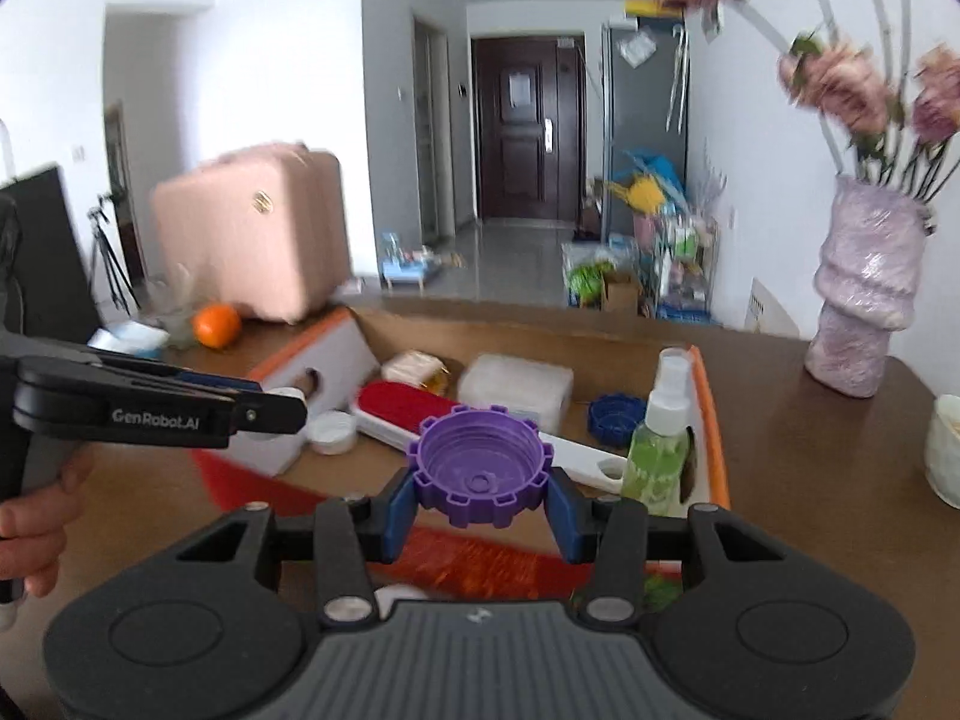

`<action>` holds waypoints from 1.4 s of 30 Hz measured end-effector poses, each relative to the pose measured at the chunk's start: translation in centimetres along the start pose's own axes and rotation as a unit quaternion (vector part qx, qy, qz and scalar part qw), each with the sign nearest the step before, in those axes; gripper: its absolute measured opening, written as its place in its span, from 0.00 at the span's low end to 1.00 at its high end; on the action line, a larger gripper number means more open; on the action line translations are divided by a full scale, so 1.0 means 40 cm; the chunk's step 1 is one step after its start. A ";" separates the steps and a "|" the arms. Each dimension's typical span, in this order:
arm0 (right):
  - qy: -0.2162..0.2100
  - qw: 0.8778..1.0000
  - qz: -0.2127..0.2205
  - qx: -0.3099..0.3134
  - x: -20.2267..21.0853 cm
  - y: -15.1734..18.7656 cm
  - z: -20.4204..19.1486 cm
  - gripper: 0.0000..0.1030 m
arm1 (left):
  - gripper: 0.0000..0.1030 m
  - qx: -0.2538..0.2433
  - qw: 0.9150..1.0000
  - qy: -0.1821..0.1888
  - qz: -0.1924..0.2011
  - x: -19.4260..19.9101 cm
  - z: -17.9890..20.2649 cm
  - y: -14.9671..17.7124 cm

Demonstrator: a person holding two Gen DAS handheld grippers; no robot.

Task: Organize rigid objects
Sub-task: 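Lower the labelled cap into the box with the left gripper while the right drops the purple cap in, then withdraw both open grippers from the box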

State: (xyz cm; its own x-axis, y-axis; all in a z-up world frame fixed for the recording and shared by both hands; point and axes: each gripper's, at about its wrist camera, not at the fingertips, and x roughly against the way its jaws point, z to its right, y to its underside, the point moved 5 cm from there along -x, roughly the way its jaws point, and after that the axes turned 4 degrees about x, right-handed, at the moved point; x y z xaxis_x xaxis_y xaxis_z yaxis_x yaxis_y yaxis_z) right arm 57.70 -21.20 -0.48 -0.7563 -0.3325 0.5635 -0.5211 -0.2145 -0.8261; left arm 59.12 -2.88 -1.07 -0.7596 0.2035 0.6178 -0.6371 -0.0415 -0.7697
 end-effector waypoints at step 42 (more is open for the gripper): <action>0.024 0.990 0.124 0.061 0.611 0.301 -0.143 0.91 | 0.97 -0.016 0.985 -0.082 0.150 0.666 0.135 0.416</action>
State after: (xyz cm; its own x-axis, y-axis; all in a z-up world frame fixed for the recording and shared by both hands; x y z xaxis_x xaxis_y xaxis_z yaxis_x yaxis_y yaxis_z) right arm 30.67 -26.65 3.42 -0.8747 -0.3449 0.3405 -0.2677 -0.2418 -0.9327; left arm 27.57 -3.44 3.46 -0.9258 0.0266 0.3770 -0.3778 -0.0442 -0.9248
